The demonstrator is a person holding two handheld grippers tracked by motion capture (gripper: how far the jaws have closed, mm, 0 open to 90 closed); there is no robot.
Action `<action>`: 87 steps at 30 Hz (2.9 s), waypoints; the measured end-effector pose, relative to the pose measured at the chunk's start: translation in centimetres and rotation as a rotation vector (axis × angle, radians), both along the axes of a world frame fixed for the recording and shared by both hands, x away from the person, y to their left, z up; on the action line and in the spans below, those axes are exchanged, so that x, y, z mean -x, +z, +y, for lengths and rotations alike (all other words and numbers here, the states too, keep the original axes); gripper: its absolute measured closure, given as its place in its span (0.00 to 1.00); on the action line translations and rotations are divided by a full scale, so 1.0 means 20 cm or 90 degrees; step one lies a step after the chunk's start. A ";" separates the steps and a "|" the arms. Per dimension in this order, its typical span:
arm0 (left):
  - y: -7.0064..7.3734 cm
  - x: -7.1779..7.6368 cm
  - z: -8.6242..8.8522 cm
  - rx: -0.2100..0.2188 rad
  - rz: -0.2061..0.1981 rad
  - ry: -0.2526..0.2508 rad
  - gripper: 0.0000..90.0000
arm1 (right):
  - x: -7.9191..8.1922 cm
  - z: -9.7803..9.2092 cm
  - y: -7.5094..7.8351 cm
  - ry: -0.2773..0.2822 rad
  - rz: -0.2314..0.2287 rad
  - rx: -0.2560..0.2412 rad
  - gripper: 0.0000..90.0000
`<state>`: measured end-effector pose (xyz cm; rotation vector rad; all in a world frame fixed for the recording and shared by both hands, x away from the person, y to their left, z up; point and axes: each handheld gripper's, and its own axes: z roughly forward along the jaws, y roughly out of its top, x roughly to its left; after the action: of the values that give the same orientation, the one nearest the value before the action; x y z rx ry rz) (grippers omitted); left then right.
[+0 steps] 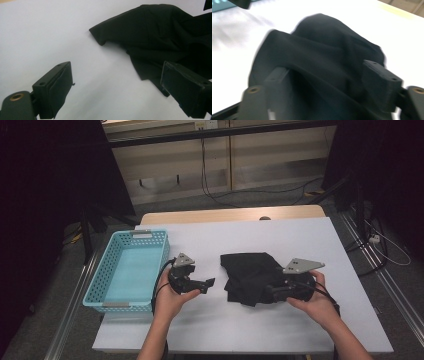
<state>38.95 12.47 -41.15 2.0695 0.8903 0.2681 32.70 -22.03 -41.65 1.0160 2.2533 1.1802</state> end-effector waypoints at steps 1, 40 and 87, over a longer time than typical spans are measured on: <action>0.00 0.00 0.01 0.001 0.000 0.002 0.12 | 0.00 0.03 0.01 0.006 -0.002 0.001 0.26; -0.01 0.00 -0.01 0.005 0.013 0.000 0.12 | 0.02 -0.15 -0.04 -0.045 0.011 0.077 0.84; -0.08 0.01 -0.12 -0.007 0.039 -0.028 0.12 | 0.00 -0.28 0.01 -0.169 -0.030 0.013 0.96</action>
<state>38.82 10.01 -42.71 2.1137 0.8799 0.1875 32.70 -27.57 -41.50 1.2207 2.0152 1.0533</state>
